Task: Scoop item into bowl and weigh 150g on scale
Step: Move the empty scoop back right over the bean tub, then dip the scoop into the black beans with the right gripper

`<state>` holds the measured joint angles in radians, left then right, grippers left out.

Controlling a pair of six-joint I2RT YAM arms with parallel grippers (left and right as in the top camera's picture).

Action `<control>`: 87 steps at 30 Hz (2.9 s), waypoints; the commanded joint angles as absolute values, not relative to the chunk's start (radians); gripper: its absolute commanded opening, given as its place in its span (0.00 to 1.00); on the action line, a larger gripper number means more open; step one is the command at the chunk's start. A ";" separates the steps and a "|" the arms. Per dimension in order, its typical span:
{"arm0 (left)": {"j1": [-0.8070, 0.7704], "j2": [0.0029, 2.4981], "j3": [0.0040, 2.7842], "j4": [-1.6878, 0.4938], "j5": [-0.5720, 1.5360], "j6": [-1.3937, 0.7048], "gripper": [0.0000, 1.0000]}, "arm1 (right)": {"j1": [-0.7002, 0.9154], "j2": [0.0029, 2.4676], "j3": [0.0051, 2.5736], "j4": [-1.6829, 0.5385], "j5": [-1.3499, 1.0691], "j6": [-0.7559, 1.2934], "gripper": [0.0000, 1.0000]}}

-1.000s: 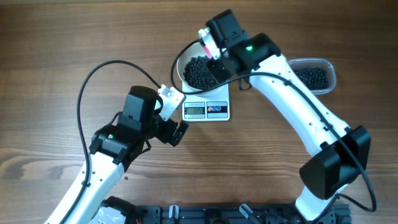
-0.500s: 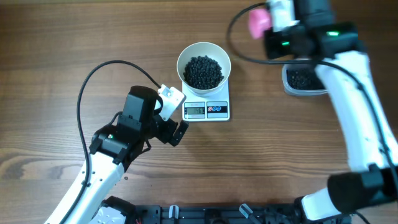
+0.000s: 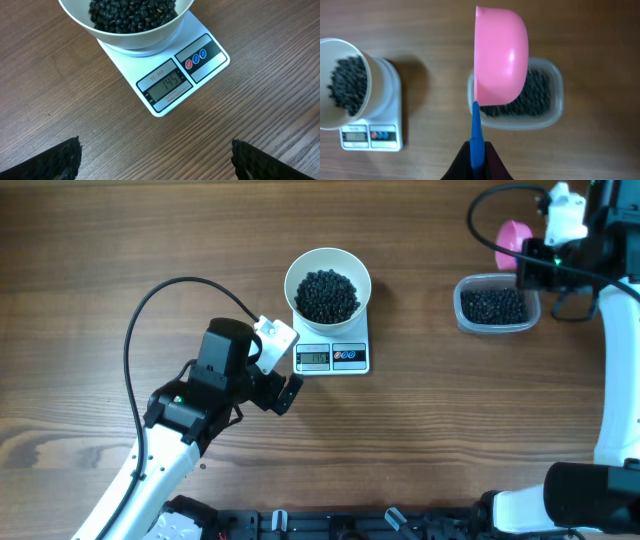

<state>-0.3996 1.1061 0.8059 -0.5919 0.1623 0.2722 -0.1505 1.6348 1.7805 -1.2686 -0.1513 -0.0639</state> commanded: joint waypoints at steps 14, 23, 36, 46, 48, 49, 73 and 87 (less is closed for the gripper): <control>-0.395 1.109 0.802 -0.592 0.167 0.281 1.00 | -0.189 1.808 1.684 -1.272 -0.072 -0.052 0.04; -0.395 1.109 0.802 -0.592 0.167 0.281 1.00 | -0.189 1.874 1.680 -1.269 -0.041 -0.061 0.04; -0.395 1.109 0.802 -0.592 0.167 0.281 1.00 | -0.189 1.942 1.680 -1.254 -0.041 -0.079 0.04; -0.395 1.109 0.802 -0.592 0.167 0.281 1.00 | -0.189 1.958 1.679 -1.243 -0.053 -0.076 0.04; -0.395 1.109 0.802 -0.592 0.167 0.281 1.00 | -0.189 1.959 1.675 -1.242 -0.053 -0.079 0.04; -0.395 1.109 0.802 -0.592 0.167 0.281 1.00 | -0.189 1.959 1.671 -1.241 -0.053 -0.079 0.04; -0.395 1.109 0.802 -0.592 0.167 0.281 1.00 | -0.189 1.958 1.609 -1.224 -0.309 -0.136 0.04; -0.395 1.109 0.802 -0.592 0.167 0.281 1.00 | -0.265 1.956 1.639 -1.232 -0.200 -0.067 0.04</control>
<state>-0.3996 1.1061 0.8059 -0.5922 0.1619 0.2722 -0.2348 1.9430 1.6226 -1.2263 -0.2287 -0.0929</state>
